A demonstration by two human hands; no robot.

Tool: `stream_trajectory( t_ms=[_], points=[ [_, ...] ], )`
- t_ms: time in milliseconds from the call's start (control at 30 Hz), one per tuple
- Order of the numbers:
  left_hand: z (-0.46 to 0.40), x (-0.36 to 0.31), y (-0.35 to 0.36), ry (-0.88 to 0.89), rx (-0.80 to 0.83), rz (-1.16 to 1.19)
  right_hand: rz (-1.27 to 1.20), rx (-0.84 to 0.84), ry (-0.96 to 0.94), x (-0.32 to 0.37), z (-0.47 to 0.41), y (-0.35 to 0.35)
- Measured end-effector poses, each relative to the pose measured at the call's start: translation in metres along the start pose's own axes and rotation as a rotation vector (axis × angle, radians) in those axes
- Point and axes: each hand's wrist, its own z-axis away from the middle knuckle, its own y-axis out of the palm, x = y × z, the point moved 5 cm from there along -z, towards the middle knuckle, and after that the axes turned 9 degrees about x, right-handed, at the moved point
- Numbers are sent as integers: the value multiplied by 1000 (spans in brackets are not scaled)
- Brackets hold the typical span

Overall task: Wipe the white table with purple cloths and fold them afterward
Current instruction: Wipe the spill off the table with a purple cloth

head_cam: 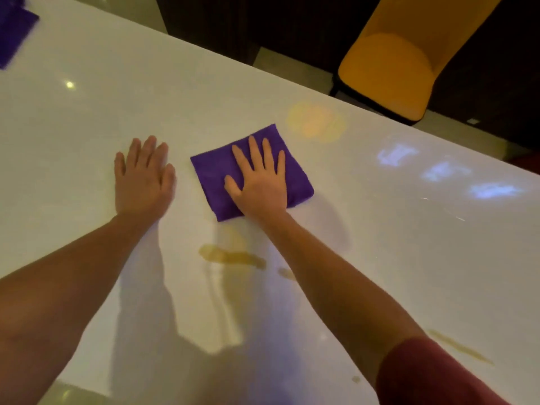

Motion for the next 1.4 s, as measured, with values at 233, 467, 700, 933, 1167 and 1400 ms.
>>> stream_trajectory(
  t_ms=[233,467,700,933,1167,1400],
  points=[
    [-15,-71,-15,13,-14,-42,12,5,153,-146,115,-11],
    [-33,-220,38,-100,125,-9,-24,-27,335,-202,19,-46],
    [-37,-220,52,-128,34,-75,-35,-39,298,-197,-10,-47],
    [-30,-231,42,-50,2,-32,-76,-115,334,-188,124,-14],
    [-32,-238,45,97,12,-64,-98,-85,424,-171,114,-12],
    [-37,-232,47,32,-33,-33,-34,-147,343,-155,16,-33]
  ],
)
